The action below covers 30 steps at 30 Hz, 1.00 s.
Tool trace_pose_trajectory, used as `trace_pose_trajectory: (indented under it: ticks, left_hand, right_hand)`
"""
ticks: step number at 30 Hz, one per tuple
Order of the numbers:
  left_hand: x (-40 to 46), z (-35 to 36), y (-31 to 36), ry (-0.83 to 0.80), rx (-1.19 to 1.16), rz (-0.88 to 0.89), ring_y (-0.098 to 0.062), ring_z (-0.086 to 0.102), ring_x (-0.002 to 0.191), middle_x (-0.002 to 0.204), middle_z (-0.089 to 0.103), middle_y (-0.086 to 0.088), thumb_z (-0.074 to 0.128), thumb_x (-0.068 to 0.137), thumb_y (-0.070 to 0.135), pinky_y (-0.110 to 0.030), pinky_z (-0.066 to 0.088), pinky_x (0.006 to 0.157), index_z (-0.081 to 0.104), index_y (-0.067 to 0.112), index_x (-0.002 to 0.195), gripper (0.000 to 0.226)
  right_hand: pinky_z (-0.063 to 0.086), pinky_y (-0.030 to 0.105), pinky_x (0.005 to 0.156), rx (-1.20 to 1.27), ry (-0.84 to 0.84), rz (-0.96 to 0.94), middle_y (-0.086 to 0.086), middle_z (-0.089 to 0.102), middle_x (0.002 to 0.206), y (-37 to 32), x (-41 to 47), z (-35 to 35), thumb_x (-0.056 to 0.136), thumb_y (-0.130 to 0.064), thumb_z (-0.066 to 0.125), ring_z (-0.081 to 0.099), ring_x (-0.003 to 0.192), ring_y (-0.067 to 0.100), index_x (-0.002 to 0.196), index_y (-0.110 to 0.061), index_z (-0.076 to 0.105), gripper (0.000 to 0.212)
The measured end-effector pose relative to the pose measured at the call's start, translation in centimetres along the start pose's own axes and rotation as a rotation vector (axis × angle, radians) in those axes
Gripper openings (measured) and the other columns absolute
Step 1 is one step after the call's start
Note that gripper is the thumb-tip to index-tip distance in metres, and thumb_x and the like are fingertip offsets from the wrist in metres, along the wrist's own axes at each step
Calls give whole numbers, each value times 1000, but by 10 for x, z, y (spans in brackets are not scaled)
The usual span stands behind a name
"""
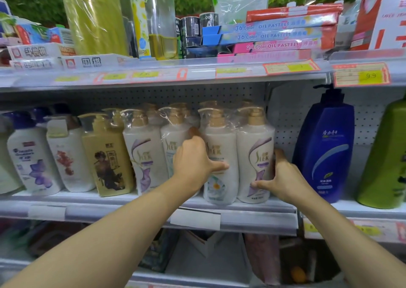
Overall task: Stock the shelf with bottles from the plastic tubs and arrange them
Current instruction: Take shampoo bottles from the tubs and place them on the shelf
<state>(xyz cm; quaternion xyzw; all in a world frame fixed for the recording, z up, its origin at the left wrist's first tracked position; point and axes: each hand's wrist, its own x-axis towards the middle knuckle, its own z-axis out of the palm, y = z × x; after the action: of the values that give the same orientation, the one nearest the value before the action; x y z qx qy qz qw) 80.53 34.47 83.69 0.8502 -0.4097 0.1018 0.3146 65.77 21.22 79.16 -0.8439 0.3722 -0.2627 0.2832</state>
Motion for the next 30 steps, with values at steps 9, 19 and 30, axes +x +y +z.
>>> trace_pose_trajectory:
  ticks: [9, 19, 30]
  left_hand:
    - [-11, 5, -11, -53, -26, 11, -25, 61, 102, 110, 62, -6, 79, 71, 48, -31, 45, 69, 33, 18, 97, 60]
    - [-18, 4, -16, -20, 145, 28, -31, 62, 105, 113, 63, -8, 71, 78, 52, -38, 47, 77, 36, 16, 112, 61]
    - [-40, -10, -68, -58, 268, -34, -28, 62, 100, 106, 66, -5, 66, 84, 45, -32, 42, 69, 40, 19, 125, 55]
  right_hand:
    - [51, 34, 85, -118, -117, 101, 2, 57, 106, -1, -6, 2, 74, -34, 78, 57, 97, 20, 100, -19, 45, 46]
    - [50, 40, 91, -183, -35, 133, 11, 53, 121, -7, -16, 11, 77, -33, 75, 55, 109, 28, 120, -10, 44, 57]
    - [47, 37, 86, -542, 107, -147, 8, 41, 132, -55, -57, 12, 81, -43, 68, 40, 120, 26, 131, -14, 39, 65]
